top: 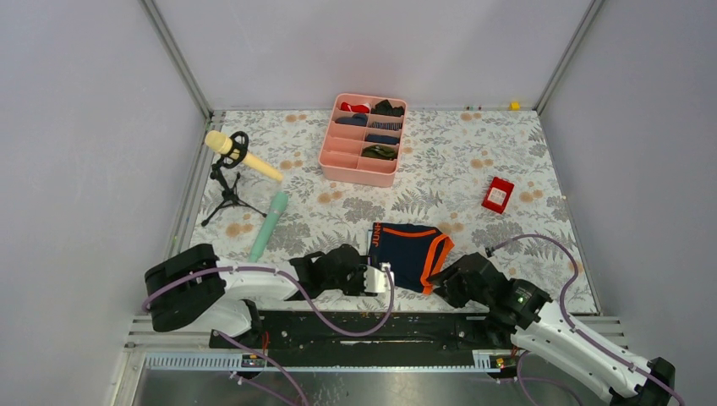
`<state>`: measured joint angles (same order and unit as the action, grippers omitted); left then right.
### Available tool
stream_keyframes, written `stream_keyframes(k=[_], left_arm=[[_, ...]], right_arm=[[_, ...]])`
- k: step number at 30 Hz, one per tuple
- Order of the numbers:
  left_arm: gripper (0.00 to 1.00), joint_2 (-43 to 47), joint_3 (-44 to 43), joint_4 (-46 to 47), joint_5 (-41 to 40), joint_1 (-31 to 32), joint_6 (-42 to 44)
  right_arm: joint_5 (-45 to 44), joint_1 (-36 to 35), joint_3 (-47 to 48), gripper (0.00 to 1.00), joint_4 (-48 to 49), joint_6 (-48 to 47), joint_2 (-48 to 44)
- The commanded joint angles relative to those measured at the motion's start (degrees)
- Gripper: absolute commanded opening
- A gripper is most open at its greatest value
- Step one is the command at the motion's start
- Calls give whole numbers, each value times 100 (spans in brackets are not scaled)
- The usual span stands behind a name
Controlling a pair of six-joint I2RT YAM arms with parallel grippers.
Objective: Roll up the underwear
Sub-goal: Fold the underwear at the center of the board.
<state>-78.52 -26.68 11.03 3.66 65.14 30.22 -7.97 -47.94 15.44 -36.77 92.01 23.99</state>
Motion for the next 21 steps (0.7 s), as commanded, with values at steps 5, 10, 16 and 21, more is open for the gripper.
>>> stream_keyframes(k=[5,10,16,21], left_arm=[[49,-503,-293,451,-80,25,-3],[34,-584,-338,406,-130,25,-7],[19,-521,-360,248,-149,26,-13],[12,-555,-460,133,-105,25,-40]], right_arm=[[-229,-31,-29,49,-175,114,-21],[-270,-32,-64,49,-331,231,-99],[-126,-36,-283,51,-229,528,-25],[67,-37,-330,62,407,543,446]])
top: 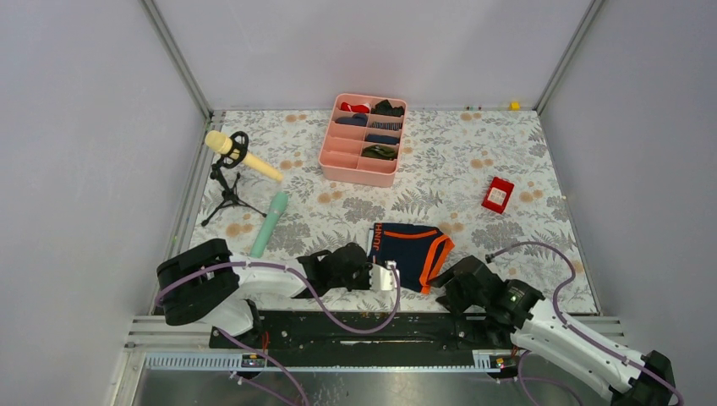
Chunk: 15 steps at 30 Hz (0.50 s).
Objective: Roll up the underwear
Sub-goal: Fold the underwear at the center of the board.
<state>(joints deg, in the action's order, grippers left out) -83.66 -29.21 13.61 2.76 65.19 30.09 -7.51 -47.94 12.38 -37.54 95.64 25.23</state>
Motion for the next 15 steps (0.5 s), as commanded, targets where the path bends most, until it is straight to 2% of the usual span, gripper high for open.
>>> stream_keyframes(k=[1,5,11,15], left_arm=[[10,-65,-238,-168,-4,25,-36],[0,-98,-335,-305,72,21,-54],[0,-70,-361,-330,235,20,-157],[0,-66,-375,-347,292,21,-191]], right_arm=[[52,-37,-25,61,615,199,410],[107,-34,-174,59,891,575,359],[-210,-32,-481,60,699,1256,-481],[-145,-34,-507,63,715,1286,-577]])
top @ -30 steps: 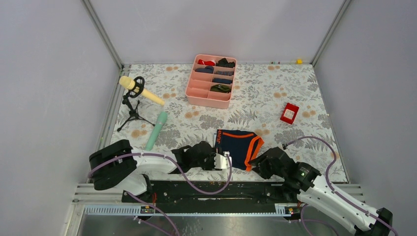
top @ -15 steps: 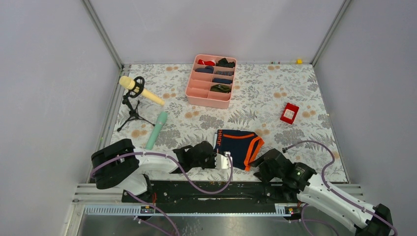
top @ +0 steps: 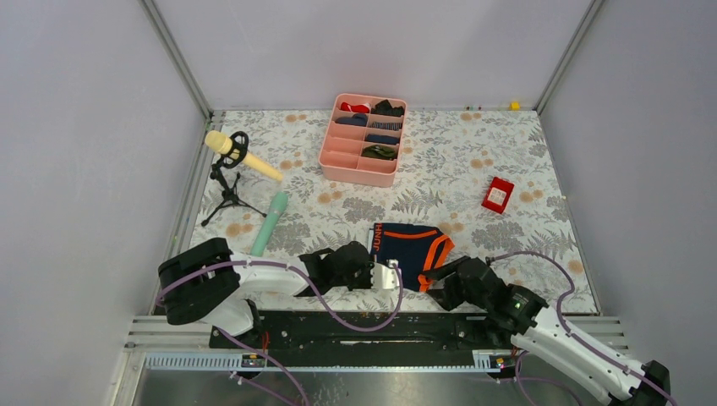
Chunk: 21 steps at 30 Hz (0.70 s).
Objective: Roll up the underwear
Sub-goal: Fold the underwear at the center of the board.
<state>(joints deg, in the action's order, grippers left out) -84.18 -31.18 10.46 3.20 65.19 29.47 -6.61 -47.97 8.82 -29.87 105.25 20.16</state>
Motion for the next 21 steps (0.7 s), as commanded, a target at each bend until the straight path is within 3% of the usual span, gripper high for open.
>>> stream_keyframes(k=[1,10,21], left_arm=[[0,-15,-184,-30,253,20,-146],[0,9,-216,-99,270,20,-193],[0,28,-206,-96,280,20,-238]], right_arm=[[-214,-36,-119,64,-61,275,-55],[94,-37,14,67,-153,232,505],[-58,-33,-239,64,48,753,496]])
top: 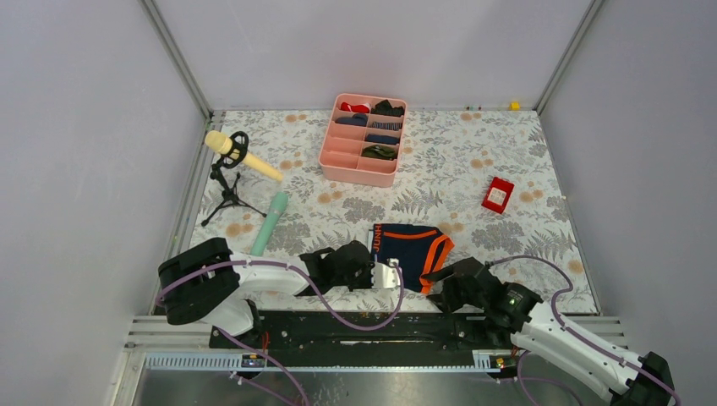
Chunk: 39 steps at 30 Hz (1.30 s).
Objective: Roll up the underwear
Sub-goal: Fold the underwear at the center of the board.
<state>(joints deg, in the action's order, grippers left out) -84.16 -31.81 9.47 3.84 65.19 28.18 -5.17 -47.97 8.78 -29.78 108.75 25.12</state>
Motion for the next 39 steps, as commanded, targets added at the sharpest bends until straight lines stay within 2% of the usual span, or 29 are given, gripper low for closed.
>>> stream_keyframes(k=[1,14,33,39], left_arm=[[0,22,-150,6,220,21,-112],[0,68,-167,-20,313,21,-178],[0,277,-50,-253,341,21,-295],[0,417,-75,-467,388,20,-381]], right_arm=[[-249,-37,-244,64,43,423,1],[-380,-32,-389,50,-104,523,150],[-674,-36,-702,0,-588,532,-148],[-830,-37,-472,0,-957,261,-319]])
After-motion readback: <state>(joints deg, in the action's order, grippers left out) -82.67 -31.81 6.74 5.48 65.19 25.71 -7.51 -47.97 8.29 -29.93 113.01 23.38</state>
